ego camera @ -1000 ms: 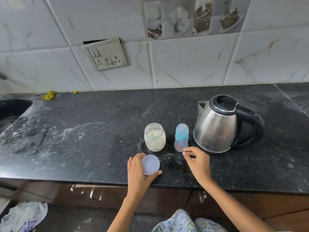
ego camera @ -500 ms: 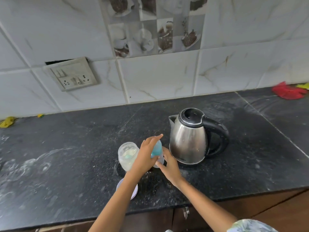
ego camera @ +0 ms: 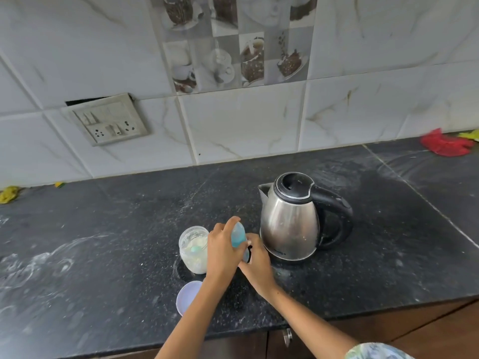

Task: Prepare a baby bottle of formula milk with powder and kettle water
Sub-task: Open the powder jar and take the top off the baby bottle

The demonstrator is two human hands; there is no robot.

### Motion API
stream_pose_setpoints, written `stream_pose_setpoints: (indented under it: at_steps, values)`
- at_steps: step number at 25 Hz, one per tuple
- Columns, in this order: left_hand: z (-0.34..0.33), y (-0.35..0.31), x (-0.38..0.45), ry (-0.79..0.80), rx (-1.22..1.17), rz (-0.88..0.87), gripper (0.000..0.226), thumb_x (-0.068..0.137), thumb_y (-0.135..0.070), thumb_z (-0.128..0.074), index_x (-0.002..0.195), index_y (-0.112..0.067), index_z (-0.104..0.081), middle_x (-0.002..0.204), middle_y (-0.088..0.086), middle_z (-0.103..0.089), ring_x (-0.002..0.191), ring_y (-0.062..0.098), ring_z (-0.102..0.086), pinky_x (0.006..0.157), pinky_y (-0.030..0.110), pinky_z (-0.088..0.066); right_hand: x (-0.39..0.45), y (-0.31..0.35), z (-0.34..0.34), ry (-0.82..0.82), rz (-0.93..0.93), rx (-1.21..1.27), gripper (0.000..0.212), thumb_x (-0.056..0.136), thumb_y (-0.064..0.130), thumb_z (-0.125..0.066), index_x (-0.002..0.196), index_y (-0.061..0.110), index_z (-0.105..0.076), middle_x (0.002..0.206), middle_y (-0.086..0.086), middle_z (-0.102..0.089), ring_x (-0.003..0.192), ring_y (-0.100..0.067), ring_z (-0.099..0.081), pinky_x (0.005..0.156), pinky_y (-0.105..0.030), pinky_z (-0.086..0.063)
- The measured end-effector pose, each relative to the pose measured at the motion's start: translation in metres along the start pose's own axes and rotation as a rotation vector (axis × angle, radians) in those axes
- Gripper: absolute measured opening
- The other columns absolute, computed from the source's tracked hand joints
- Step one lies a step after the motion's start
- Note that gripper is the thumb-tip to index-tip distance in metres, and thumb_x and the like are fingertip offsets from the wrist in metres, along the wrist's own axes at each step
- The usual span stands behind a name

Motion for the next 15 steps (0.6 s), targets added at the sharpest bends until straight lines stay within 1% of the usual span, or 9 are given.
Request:
stream_pose_setpoints:
  at_steps: [2, 3, 5, 6, 7, 8, 11, 13, 15]
  values:
    - [0.001, 0.002, 0.004, 0.064, 0.016, -0.004, 0.060, 0.067, -0.021, -0.078, 0.121, -0.027, -0.055, 0.099, 0.004, -0.059, 0.087, 0.024, -0.057, 0.071, 0.026, -0.040, 0.002, 0.001, 0.002, -0.029, 0.012, -0.090, 0.046, 0.065, 0.032, -0.078, 0.101, 0.017, -0.054, 0.096, 0.008, -0.056, 0.085, -0.004, -0.054, 0.068, -0.015, -0.044]
    - [-0.001, 0.003, 0.006, 0.138, 0.004, -0.026, 0.065, 0.066, -0.017, -0.078, 0.126, -0.026, -0.053, 0.106, 0.004, -0.061, 0.094, 0.023, -0.058, 0.074, 0.024, -0.040, 0.002, 0.000, 0.001, -0.026, 0.012, -0.133, 0.049, 0.063, 0.036, -0.078, 0.104, 0.019, -0.056, 0.098, 0.009, -0.055, 0.087, -0.004, -0.054, 0.069, -0.017, -0.045]
    - [-0.006, 0.003, 0.009, 0.273, -0.040, -0.087, 0.074, 0.067, -0.006, -0.075, 0.133, -0.027, -0.049, 0.122, 0.002, -0.060, 0.110, 0.019, -0.056, 0.084, 0.016, -0.039, 0.002, -0.003, -0.003, -0.006, -0.013, -0.153, 0.051, 0.066, 0.035, -0.079, 0.110, 0.021, -0.059, 0.104, 0.007, -0.056, 0.094, -0.005, -0.056, 0.074, -0.019, -0.048]
    - [-0.006, 0.003, 0.009, 0.293, -0.053, -0.115, 0.073, 0.069, -0.004, -0.074, 0.133, -0.028, -0.048, 0.124, 0.001, -0.059, 0.110, 0.017, -0.056, 0.082, 0.010, -0.038, 0.002, -0.005, -0.004, -0.009, -0.028, -0.131, 0.048, 0.067, 0.032, -0.080, 0.109, 0.020, -0.060, 0.105, 0.007, -0.058, 0.094, -0.005, -0.058, 0.075, -0.019, -0.048]
    - [-0.005, 0.003, 0.008, 0.281, -0.061, -0.132, 0.070, 0.070, -0.007, -0.074, 0.131, -0.028, -0.049, 0.121, 0.001, -0.060, 0.105, 0.017, -0.057, 0.077, 0.007, -0.037, 0.001, -0.007, -0.005, -0.017, -0.050, -0.106, 0.046, 0.067, 0.028, -0.082, 0.107, 0.020, -0.059, 0.102, 0.008, -0.061, 0.092, -0.005, -0.060, 0.074, -0.019, -0.048]
    - [-0.004, 0.003, 0.006, 0.248, -0.062, -0.130, 0.065, 0.071, -0.011, -0.075, 0.129, -0.027, -0.049, 0.115, 0.001, -0.060, 0.098, 0.018, -0.058, 0.072, 0.008, -0.036, 0.000, -0.008, -0.005, -0.031, -0.075, -0.096, 0.045, 0.066, 0.027, -0.083, 0.103, 0.021, -0.057, 0.096, 0.009, -0.064, 0.087, -0.005, -0.063, 0.070, -0.021, -0.049]
    - [-0.001, 0.001, -0.001, 0.093, -0.038, -0.090, 0.056, 0.072, -0.023, -0.075, 0.121, -0.016, -0.049, 0.102, 0.006, -0.057, 0.086, 0.023, -0.054, 0.071, 0.025, -0.040, 0.000, -0.007, 0.003, -0.093, -0.131, -0.140, 0.045, 0.061, 0.032, -0.083, 0.090, 0.019, -0.051, 0.081, 0.008, -0.066, 0.072, -0.010, -0.063, 0.059, -0.028, -0.047]
    - [0.000, -0.004, -0.005, 0.020, 0.029, -0.092, 0.055, 0.073, -0.028, -0.076, 0.118, -0.009, -0.049, 0.097, 0.009, -0.056, 0.081, 0.025, -0.050, 0.072, 0.031, -0.040, -0.003, -0.001, 0.008, -0.108, -0.153, -0.209, 0.041, 0.065, 0.030, -0.079, 0.088, 0.020, -0.046, 0.080, 0.008, -0.063, 0.070, -0.014, -0.059, 0.059, -0.027, -0.039]
    - [0.002, -0.009, -0.007, -0.027, 0.118, -0.100, 0.052, 0.074, -0.033, -0.076, 0.112, -0.009, -0.050, 0.088, 0.007, -0.050, 0.072, 0.024, -0.044, 0.068, 0.031, -0.036, -0.005, 0.004, 0.008, -0.100, -0.163, -0.273, 0.036, 0.072, 0.028, -0.075, 0.089, 0.020, -0.044, 0.083, 0.007, -0.062, 0.072, -0.017, -0.059, 0.060, -0.027, -0.036]
Point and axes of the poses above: each hand's wrist, its own x-axis towards the middle knuckle, its own z-axis out of the back of the hand, y = z × x, the point moved 10 cm from there along x, towards the middle knuckle
